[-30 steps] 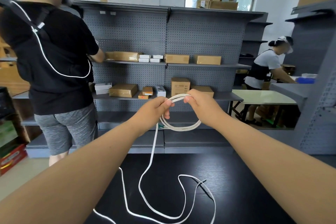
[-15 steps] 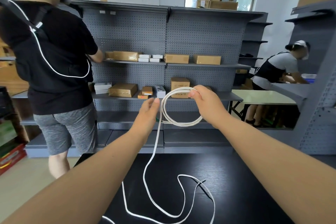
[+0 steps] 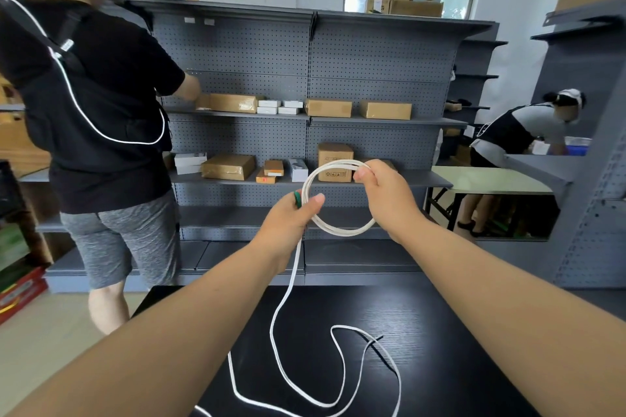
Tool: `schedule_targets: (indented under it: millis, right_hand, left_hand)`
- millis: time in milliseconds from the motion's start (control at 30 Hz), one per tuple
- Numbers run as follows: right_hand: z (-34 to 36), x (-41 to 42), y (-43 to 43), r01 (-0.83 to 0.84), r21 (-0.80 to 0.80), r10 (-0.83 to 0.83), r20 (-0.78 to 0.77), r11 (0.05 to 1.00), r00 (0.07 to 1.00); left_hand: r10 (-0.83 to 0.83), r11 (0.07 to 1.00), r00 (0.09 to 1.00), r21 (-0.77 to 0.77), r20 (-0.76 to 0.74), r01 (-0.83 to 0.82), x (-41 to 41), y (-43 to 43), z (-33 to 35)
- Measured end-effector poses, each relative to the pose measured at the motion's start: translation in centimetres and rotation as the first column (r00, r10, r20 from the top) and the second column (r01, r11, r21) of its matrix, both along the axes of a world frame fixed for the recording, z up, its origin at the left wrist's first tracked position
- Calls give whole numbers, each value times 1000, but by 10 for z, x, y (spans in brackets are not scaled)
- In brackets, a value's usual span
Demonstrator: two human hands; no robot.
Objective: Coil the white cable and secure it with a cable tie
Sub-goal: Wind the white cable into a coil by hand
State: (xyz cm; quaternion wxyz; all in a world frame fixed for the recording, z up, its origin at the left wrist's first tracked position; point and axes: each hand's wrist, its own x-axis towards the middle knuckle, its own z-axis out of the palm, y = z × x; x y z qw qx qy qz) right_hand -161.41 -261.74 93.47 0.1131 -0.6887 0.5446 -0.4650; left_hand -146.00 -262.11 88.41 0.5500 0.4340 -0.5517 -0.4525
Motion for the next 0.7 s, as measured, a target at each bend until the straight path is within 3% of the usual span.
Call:
schedule_targets:
  millis: [300,467,700]
  right_hand:
    - [-6,5,-7,-70,37,66,88,997,994]
    - [-12,3,-9,-163,159,136,164,974,977]
    - [-17,1,-12,-260,299,176,280,918,944]
  left_hand:
    - [36,988,997,-149,74,-25,7,-1,8]
    - [203,954,935,-274,292,-122,12,-3,26]
    - [234,950,909,-280,344,-139,19,-8,36]
